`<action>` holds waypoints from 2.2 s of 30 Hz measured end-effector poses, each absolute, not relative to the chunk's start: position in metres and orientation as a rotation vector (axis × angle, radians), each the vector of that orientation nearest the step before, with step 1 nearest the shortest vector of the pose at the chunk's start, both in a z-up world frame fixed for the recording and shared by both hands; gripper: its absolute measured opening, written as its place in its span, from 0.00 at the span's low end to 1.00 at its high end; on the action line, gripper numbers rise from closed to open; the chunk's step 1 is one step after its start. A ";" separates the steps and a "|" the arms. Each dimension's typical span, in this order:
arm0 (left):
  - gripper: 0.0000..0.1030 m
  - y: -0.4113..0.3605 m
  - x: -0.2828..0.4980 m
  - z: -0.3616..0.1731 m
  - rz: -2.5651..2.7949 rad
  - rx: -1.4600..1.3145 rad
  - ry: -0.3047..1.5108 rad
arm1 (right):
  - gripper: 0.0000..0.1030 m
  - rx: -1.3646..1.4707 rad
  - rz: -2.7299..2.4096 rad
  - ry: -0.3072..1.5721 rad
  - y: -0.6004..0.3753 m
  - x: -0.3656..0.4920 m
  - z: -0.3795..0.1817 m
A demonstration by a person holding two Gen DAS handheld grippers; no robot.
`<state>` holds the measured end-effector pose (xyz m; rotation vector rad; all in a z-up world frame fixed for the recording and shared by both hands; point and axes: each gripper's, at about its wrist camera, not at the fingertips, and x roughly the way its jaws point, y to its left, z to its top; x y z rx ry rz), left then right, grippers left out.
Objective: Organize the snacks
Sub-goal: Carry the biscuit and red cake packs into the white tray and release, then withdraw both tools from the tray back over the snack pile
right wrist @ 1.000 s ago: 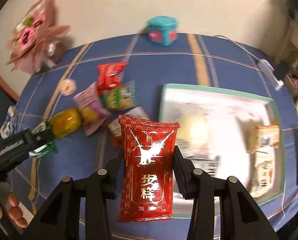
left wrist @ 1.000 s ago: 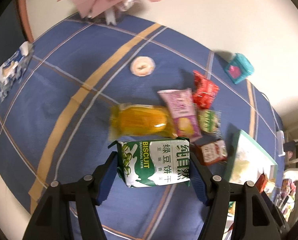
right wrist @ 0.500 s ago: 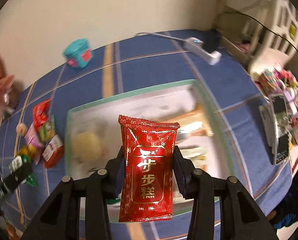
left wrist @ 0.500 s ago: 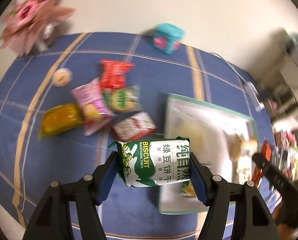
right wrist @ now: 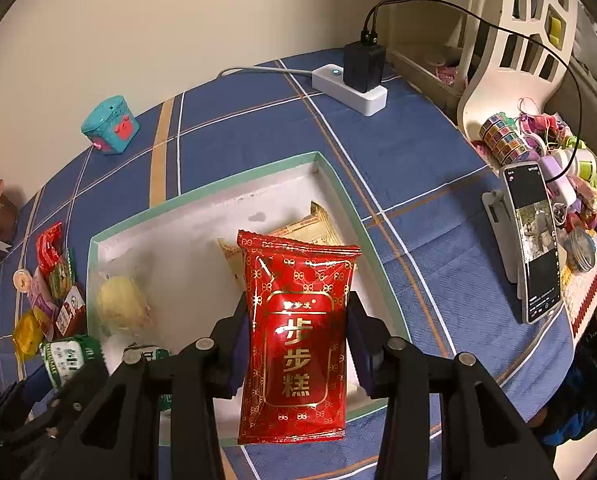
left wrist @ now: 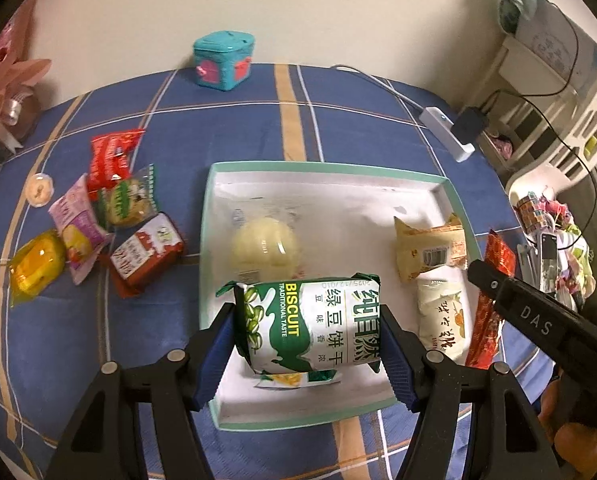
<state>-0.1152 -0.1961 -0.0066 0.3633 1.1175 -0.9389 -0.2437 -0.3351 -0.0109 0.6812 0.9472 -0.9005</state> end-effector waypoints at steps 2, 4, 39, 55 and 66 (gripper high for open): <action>0.68 -0.199 -0.117 -0.009 -0.949 0.371 1.110 | 0.44 0.683 -0.893 0.948 -0.334 -0.242 -0.012; 0.68 -0.202 -0.118 -0.012 -0.955 0.380 1.103 | 0.44 0.681 -0.884 0.950 -0.334 -0.240 -0.013; 0.81 -0.203 -0.110 -0.018 -0.865 0.463 1.056 | 0.56 0.641 -0.861 1.026 -0.324 -0.217 -0.020; 0.82 -0.177 -0.076 -0.007 -0.721 0.379 1.058 | 0.68 0.575 -0.837 1.076 -0.309 -0.203 -0.016; 0.82 -0.142 -0.036 -0.007 -0.535 0.341 1.067 | 0.70 0.529 -0.793 1.099 -0.286 -0.183 -0.017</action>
